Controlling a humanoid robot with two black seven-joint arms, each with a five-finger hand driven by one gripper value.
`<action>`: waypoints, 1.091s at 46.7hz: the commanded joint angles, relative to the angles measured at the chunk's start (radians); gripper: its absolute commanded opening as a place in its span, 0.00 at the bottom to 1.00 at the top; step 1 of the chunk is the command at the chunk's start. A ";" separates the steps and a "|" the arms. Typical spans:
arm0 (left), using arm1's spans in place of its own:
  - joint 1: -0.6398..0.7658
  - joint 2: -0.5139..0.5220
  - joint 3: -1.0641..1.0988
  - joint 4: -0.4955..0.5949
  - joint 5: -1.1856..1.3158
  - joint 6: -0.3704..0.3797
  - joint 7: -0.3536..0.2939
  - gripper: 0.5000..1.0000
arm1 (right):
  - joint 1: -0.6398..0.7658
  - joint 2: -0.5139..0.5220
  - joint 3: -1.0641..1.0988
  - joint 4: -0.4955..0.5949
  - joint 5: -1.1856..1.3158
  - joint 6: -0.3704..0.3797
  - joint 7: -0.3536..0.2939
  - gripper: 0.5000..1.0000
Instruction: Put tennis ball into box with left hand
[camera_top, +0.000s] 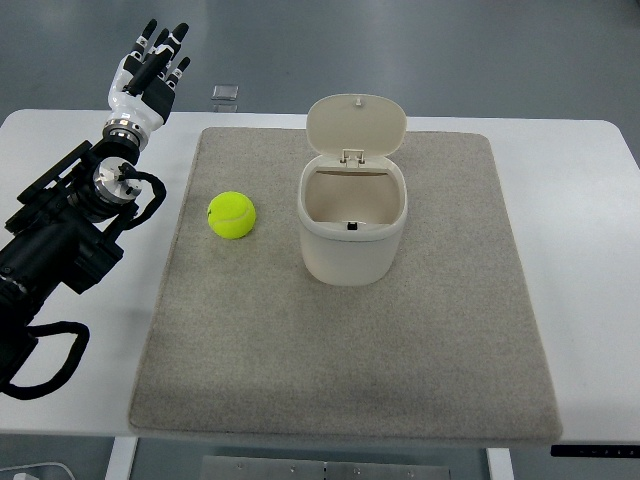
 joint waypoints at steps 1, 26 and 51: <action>0.000 0.006 0.000 -0.002 0.000 0.001 0.002 0.98 | 0.000 0.000 0.000 0.000 0.000 0.000 0.000 0.88; -0.089 0.184 0.448 -0.117 0.001 -0.006 0.009 0.97 | 0.000 0.000 0.000 -0.001 0.000 0.000 0.000 0.88; -0.230 0.464 0.957 -0.517 0.000 0.002 0.112 0.91 | 0.000 0.000 0.000 0.000 0.000 0.000 0.000 0.88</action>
